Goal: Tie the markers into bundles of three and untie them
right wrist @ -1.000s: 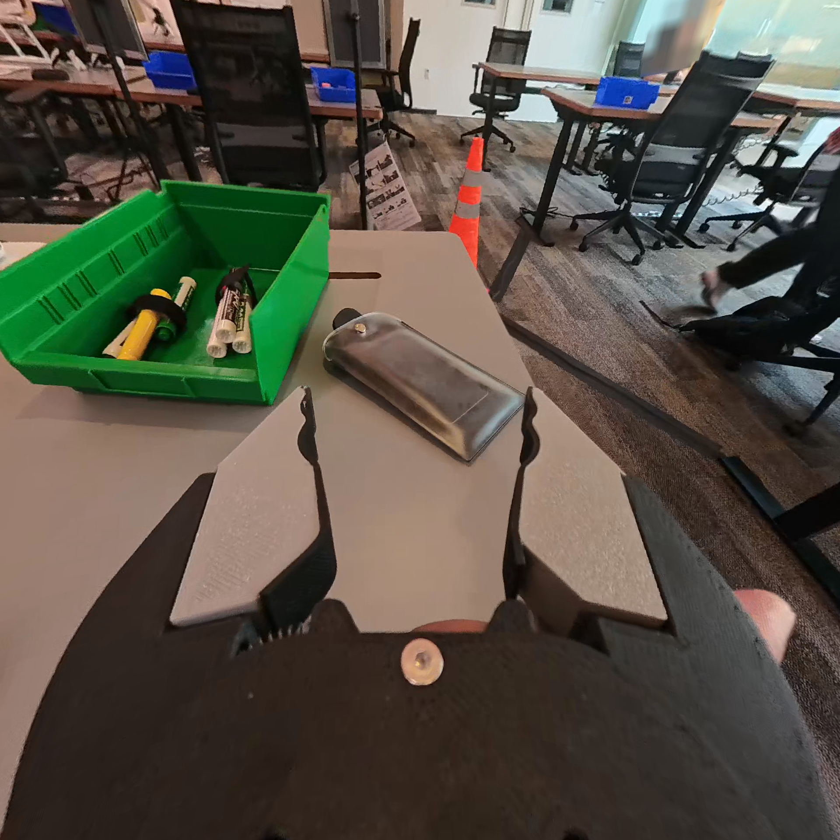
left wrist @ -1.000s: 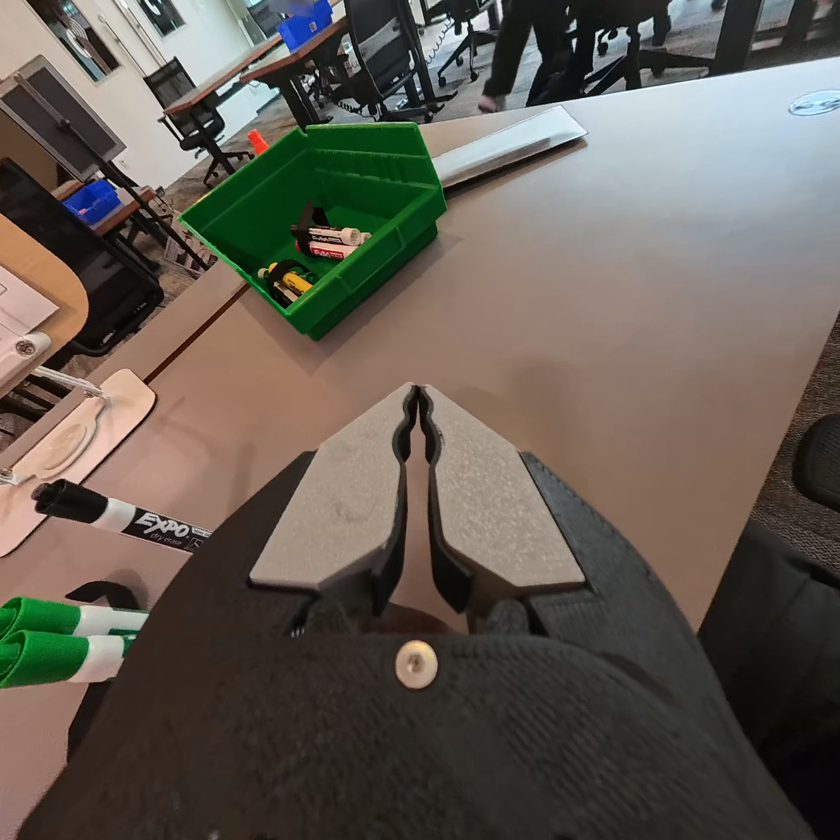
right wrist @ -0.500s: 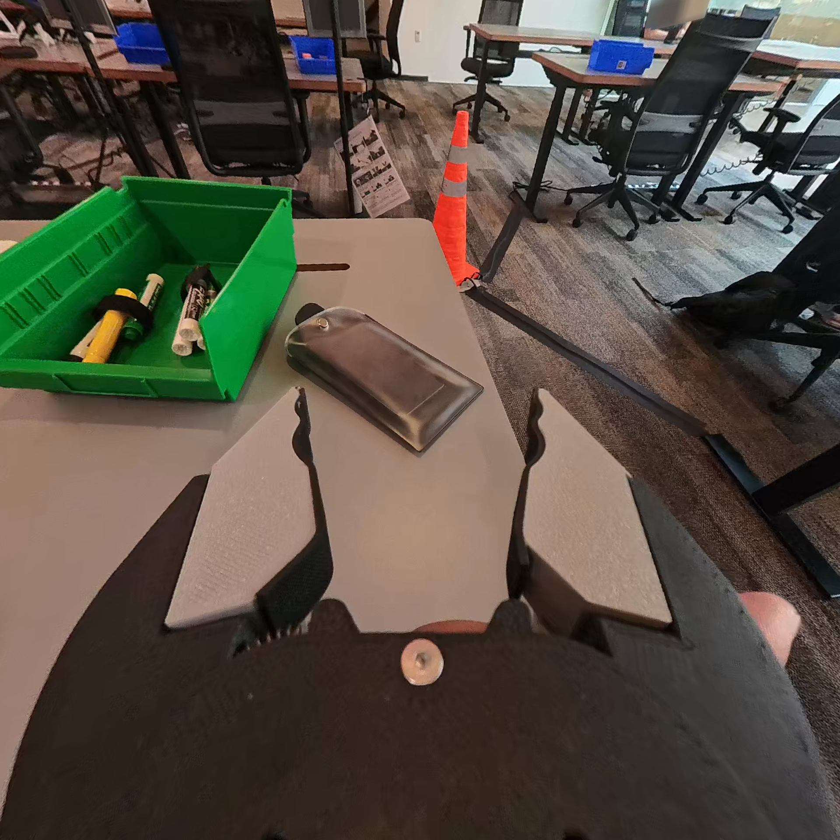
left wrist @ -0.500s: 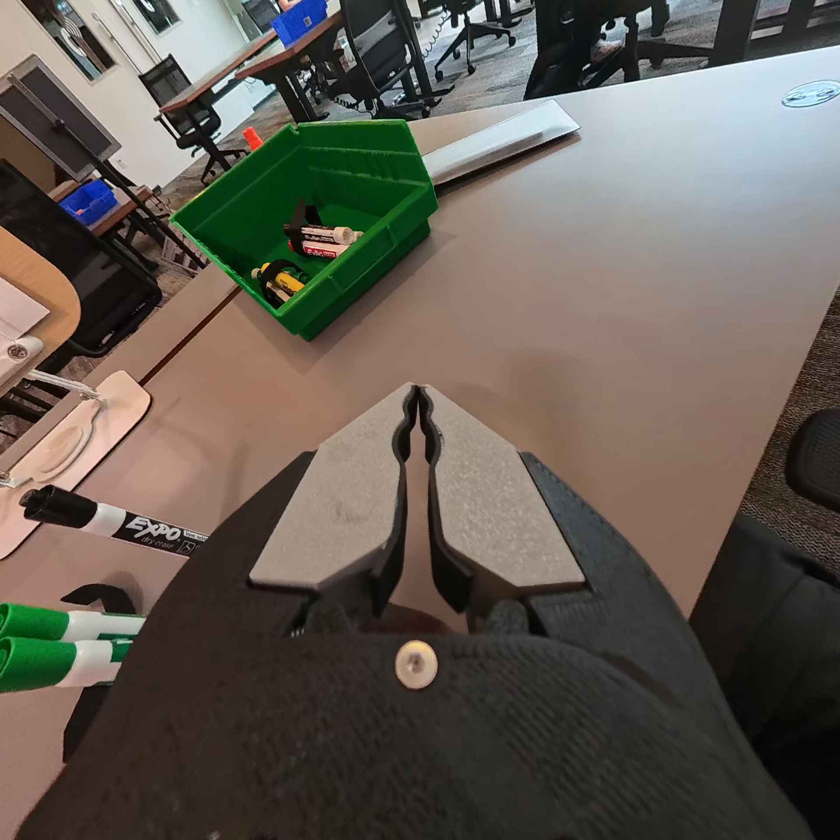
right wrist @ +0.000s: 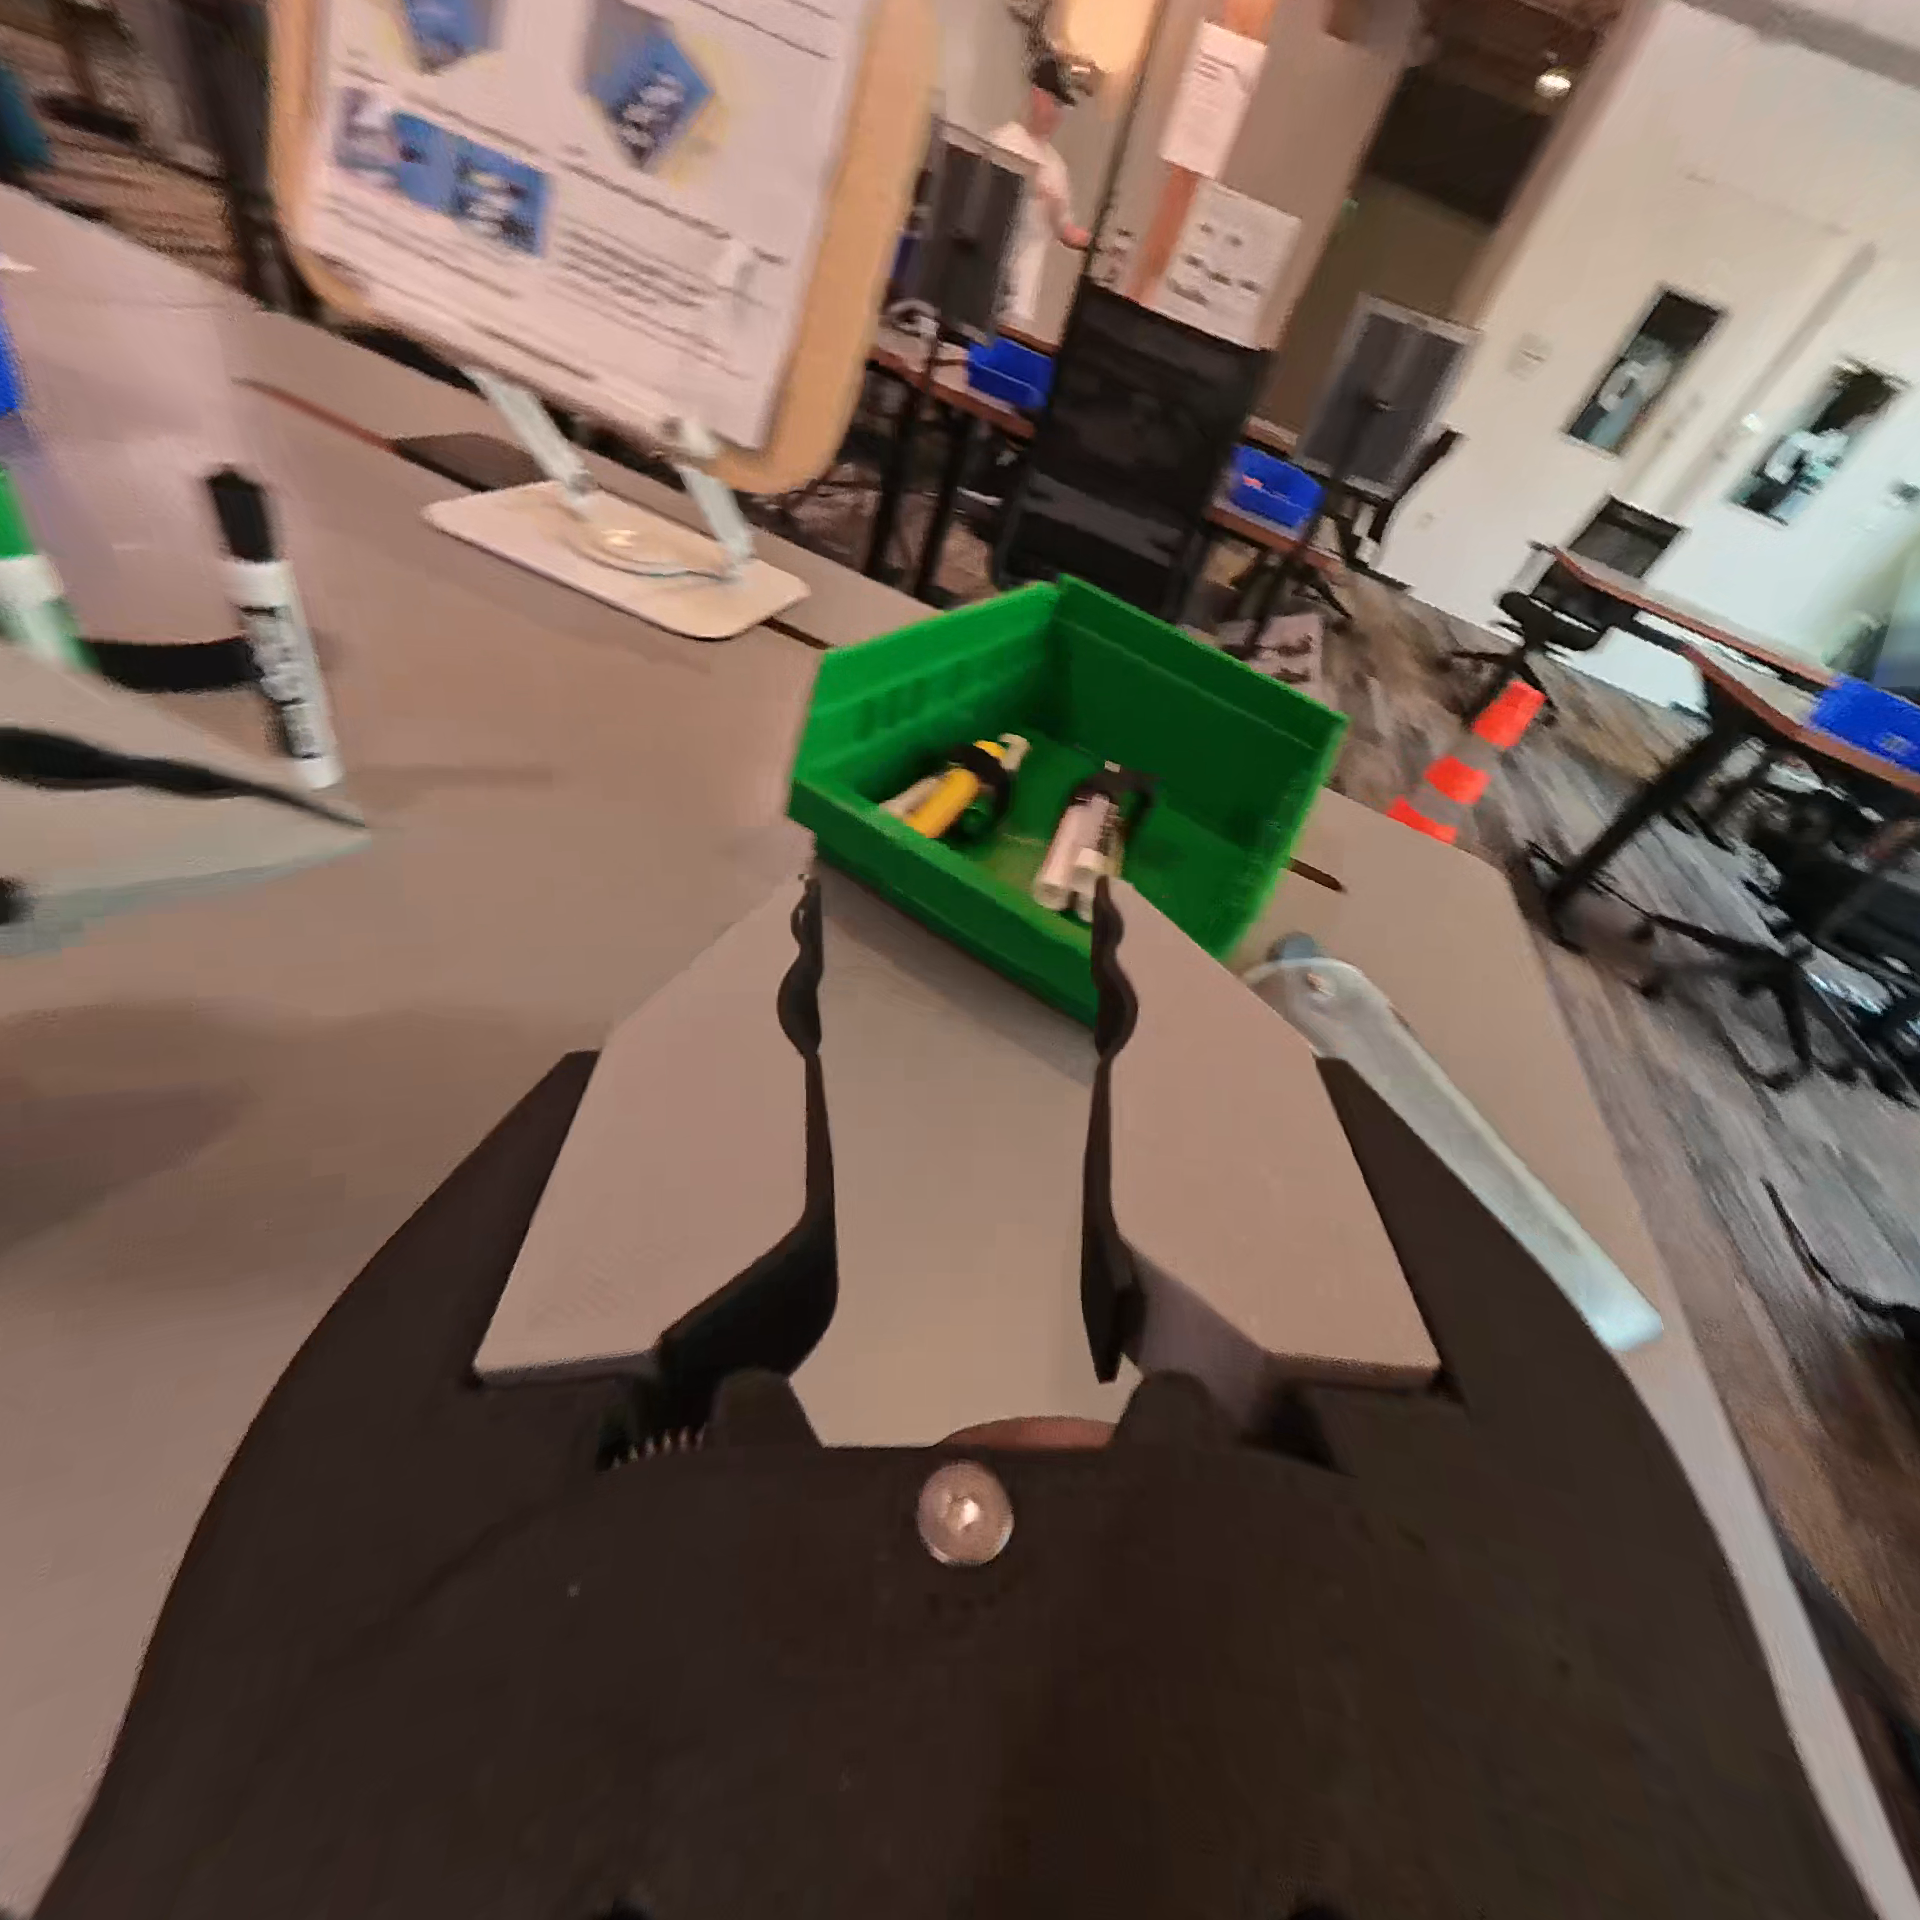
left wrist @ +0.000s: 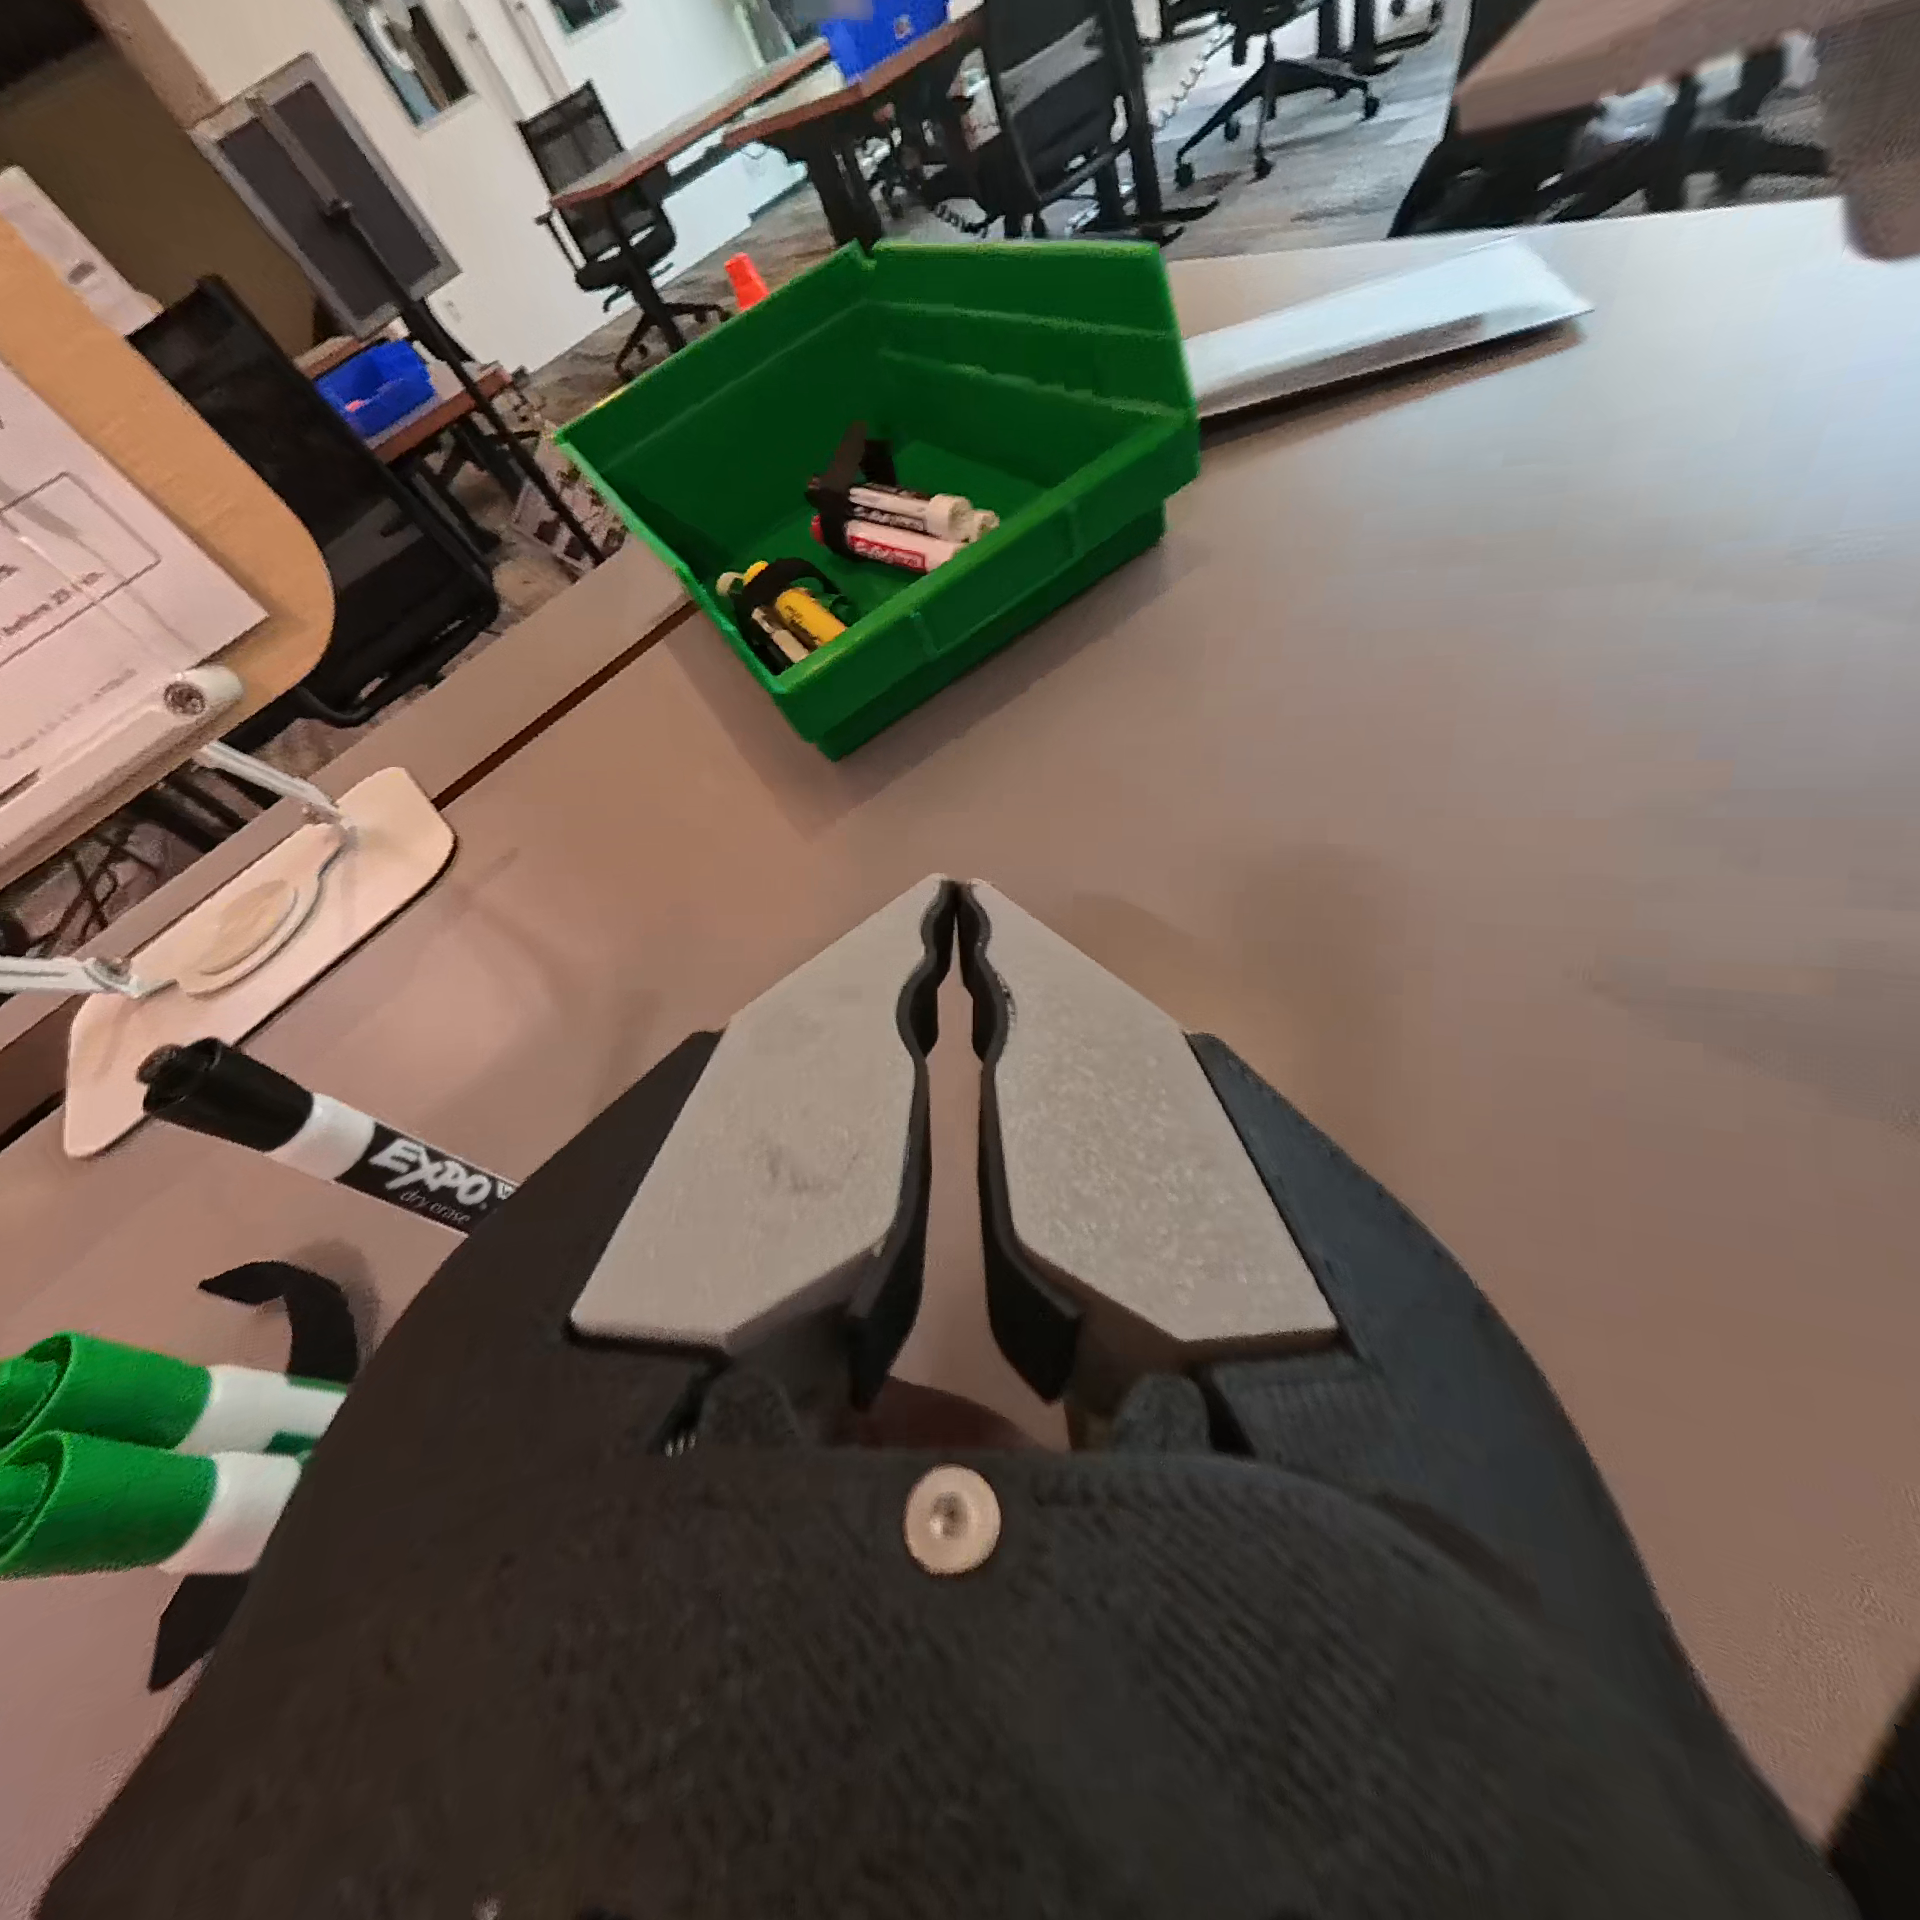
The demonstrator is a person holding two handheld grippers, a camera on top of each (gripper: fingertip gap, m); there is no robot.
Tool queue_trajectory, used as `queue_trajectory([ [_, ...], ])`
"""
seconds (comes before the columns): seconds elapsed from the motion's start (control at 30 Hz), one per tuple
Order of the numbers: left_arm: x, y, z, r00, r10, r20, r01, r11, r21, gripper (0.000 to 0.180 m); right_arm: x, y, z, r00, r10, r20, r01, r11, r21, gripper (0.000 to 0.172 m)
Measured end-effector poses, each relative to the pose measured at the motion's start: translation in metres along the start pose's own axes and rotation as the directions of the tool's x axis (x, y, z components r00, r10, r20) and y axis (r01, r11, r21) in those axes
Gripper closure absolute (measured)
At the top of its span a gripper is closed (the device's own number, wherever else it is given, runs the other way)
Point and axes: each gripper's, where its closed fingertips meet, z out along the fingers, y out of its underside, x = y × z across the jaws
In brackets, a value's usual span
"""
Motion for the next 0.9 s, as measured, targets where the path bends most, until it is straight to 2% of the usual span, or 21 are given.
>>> queue_trajectory([
  [0.1,-0.012,0.008,0.008,0.998,-0.031,0.047,0.033,0.999,-0.031,0.180,-0.050,-0.012,-0.001,0.991,-0.079,0.112,0.077,0.997,0.017,0.126],
  [0.2,-0.028,0.010,0.008,0.991,-0.062,0.122,0.063,0.998,-0.011,0.180,-0.099,-0.029,-0.012,0.963,-0.130,0.238,0.118,0.991,0.064,0.127],
  [0.3,-0.036,0.011,0.009,0.985,-0.087,0.152,0.087,0.996,0.009,0.173,-0.143,-0.049,-0.027,0.918,-0.139,0.371,0.097,0.987,0.129,0.129],
  [0.33,-0.039,0.012,0.010,0.983,-0.092,0.160,0.092,0.996,0.011,0.166,-0.154,-0.053,-0.031,0.905,-0.147,0.398,0.098,0.985,0.142,0.131],
  [0.37,-0.041,0.013,0.011,0.982,-0.094,0.166,0.093,0.996,0.014,0.158,-0.162,-0.056,-0.034,0.899,-0.160,0.407,0.107,0.983,0.151,0.131],
  [0.43,-0.045,0.017,0.014,0.979,-0.106,0.174,0.105,0.994,0.012,0.154,-0.175,-0.059,-0.037,0.889,-0.185,0.418,0.130,0.979,0.157,0.131],
  [0.5,-0.046,0.022,0.015,0.980,-0.115,0.161,0.116,0.993,0.000,0.130,-0.181,-0.057,-0.035,0.890,-0.195,0.413,0.146,0.978,0.146,0.131],
  [0.53,-0.046,0.024,0.014,0.980,-0.119,0.158,0.120,0.993,0.000,0.124,-0.181,-0.055,-0.032,0.896,-0.196,0.399,0.154,0.979,0.136,0.131],
  [0.67,-0.052,0.020,0.000,0.977,-0.118,0.180,0.115,0.993,0.027,0.121,-0.167,-0.044,-0.006,0.949,-0.164,0.271,0.149,0.986,0.073,0.129],
  [0.8,-0.059,0.018,-0.018,0.977,-0.116,0.181,0.110,0.993,0.045,0.121,-0.149,-0.035,0.020,0.982,-0.124,0.146,0.123,0.992,0.013,0.113],
  [0.9,-0.065,0.023,-0.031,0.976,-0.123,0.180,0.117,0.992,0.043,0.119,-0.145,-0.029,0.035,0.987,-0.115,0.111,0.116,0.993,-0.008,0.099],
])
